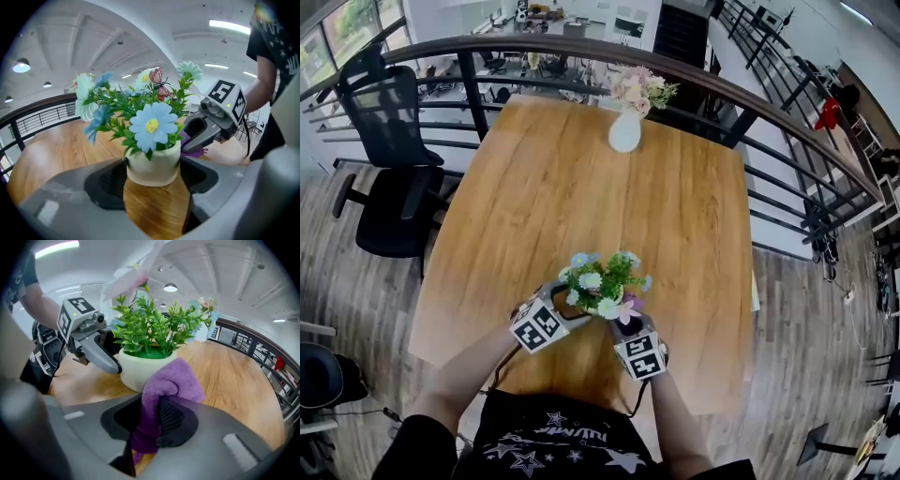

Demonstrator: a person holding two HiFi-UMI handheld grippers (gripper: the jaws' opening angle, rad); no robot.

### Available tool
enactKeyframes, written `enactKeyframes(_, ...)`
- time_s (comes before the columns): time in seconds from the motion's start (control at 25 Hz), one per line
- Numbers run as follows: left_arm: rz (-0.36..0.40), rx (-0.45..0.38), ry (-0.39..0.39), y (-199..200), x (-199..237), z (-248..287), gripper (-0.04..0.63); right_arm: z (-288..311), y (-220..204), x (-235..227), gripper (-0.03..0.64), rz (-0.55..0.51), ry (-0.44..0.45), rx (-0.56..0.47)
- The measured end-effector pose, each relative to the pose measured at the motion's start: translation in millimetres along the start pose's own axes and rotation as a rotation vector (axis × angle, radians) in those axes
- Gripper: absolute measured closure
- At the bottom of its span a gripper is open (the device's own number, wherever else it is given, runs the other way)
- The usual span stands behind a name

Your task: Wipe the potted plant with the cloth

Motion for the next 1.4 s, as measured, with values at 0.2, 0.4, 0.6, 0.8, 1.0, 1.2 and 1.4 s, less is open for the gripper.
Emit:
enactKeyframes(0.2, -0.091, -0.002, 0.127, 5.6, -9.4, 5.4, 0.227, -0.2, 0.1, 13.8, 0.531, -0.012, 0.032, -0.011)
enactKeyframes(0.4, -0.160, -0.004, 0.218, 6.9, -13.5, 8.7, 0.227, 0.4, 2.5, 24.3, 0.531, -0.019, 0.054, -0.023)
enactKeyframes(0.6, -0.174, 0.019, 0.275, 6.3, -19.3, 8.8, 0.227, -4.1, 3.6, 39.1, 0.531, -0.048, 0.109, -0.028)
enactKeyframes(0.8, -0.148, 0.037, 0.269, 3.8, -20.4, 8.7, 0.229, -4.8, 1.3, 43.2, 0.531, -0.081, 0.127, -0.009)
enactKeyframes(1.0, -0.136, 0.051, 0.237, 3.6, -21.1, 7.6, 0.229, -7.2, 1.2, 42.1, 0.531, -0.073, 0.116, -0.018)
enactKeyframes(1.2, -0.210, 0.070, 0.240, -1.7, -21.2, -4.7, 0.229, -18.8, 0.8, 40.1, 0.529, -0.075, 0.100, -0.038)
enactKeyframes(1.4, -0.219, 0.029, 0.243, 2.6, -29.4, -24.4, 0.228, -30.8, -3.4, 37.1, 0.529, -0.083, 0.091, -0.049)
Point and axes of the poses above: the fingertips, and each gripper's own axes: z forward along the fingers, x to its left, y out of its top, the point moved 2 cm from there along -z, backward along the fingers, and after that the axes turned 3 degrees about y, right-handed, at the moved point
